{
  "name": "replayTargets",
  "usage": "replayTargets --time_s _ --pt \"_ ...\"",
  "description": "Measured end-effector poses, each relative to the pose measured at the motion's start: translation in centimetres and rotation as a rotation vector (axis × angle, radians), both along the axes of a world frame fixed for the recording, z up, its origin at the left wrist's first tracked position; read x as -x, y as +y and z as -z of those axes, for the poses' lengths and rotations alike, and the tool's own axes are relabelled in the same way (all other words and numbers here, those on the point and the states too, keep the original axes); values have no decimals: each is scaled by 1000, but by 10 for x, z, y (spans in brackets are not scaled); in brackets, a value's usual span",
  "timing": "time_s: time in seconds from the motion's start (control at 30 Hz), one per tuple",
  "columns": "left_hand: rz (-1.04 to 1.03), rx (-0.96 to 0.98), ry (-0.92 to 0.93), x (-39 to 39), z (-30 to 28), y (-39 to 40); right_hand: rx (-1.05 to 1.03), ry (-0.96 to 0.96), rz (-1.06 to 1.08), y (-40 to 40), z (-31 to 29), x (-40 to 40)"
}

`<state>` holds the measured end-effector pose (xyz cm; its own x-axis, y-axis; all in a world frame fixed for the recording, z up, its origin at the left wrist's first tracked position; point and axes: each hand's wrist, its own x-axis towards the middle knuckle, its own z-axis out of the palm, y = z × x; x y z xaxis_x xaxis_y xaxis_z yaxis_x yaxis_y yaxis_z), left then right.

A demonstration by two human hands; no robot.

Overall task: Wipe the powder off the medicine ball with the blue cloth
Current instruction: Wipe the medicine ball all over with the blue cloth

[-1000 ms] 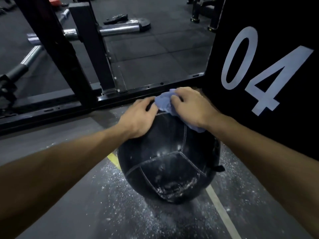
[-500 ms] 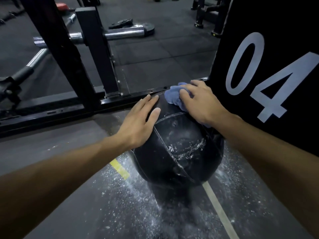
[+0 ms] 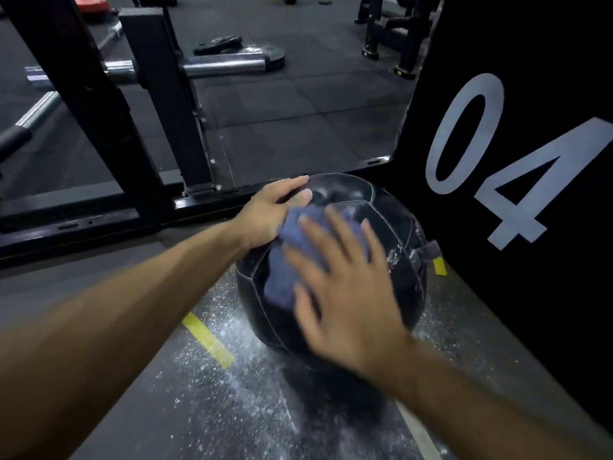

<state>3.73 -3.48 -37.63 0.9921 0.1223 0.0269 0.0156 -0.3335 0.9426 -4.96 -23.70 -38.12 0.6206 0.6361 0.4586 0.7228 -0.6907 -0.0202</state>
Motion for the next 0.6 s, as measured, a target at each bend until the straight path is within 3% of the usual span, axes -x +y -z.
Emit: replayTargets --time_s 0.1,0.17,0.4,0.6 --pt "-157 -230 -55 6 11 2 280 -160 -163 -14 55 41" --pt "-177 -230 -116 9 19 2 304 -221 -181 -19 69 43" --pt "-196 -176 -187 6 23 -2 62 -94 34 -15 13 -7" --pt "-239 -207 -163 12 21 -4 -203 187 272 -9 -20 -71"
